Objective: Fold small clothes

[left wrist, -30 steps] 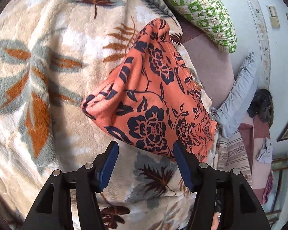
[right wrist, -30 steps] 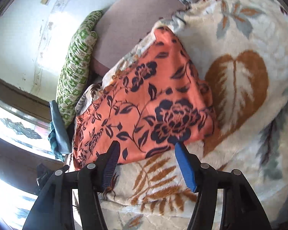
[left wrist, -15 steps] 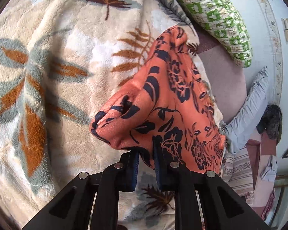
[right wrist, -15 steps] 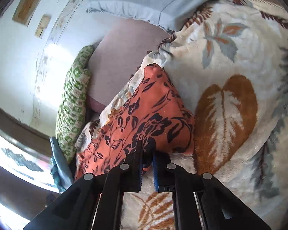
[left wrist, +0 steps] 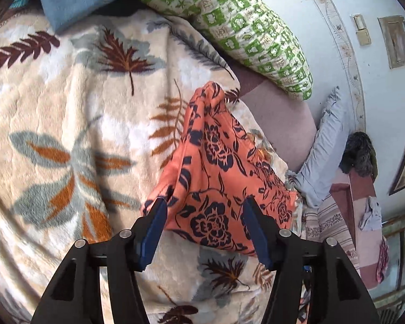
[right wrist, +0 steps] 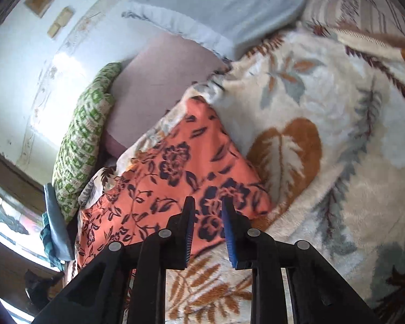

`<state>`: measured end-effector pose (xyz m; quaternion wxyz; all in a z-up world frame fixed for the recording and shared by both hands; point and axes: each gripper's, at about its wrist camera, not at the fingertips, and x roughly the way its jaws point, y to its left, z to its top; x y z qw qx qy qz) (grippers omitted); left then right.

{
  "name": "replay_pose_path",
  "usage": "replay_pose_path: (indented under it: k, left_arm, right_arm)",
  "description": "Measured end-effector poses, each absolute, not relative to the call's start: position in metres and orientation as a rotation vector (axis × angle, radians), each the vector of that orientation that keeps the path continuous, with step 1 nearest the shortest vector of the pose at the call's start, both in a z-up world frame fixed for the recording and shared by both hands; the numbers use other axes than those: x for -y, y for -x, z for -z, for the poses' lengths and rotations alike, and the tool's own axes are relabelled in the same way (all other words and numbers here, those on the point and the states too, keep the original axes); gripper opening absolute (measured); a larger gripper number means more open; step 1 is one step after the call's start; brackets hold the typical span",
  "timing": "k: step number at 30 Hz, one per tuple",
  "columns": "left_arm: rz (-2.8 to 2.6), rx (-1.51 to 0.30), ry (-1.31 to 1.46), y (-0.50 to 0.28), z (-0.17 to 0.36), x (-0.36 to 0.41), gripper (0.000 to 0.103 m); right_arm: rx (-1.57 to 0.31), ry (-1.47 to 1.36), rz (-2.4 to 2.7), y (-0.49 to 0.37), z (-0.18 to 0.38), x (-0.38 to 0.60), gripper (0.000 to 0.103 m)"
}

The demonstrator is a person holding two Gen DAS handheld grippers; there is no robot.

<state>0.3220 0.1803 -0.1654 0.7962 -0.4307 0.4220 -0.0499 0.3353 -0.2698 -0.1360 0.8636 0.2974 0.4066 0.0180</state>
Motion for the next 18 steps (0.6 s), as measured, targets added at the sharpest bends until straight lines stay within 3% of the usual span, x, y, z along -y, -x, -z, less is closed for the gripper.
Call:
replay_pose_path:
  k: [2,10,18]
  left_arm:
    - [0.092,-0.934,0.944,-0.337,0.17,-0.187,0.06]
    - [0.074,-1.089,0.993,-0.408,0.201,-0.18,0.059]
    - [0.059,-1.174,0.875,-0.464,0.215,-0.161,0.06]
  right_arm:
    - [-0.85,-0.529,-0.133,-0.351,0.124,0.235,0.034]
    - [-0.889,-0.267,-0.376,-0.402,0.126,0.089,0.034]
    - [-1.004,-0.337,-0.4,-0.416,0.184,0.063,0.032]
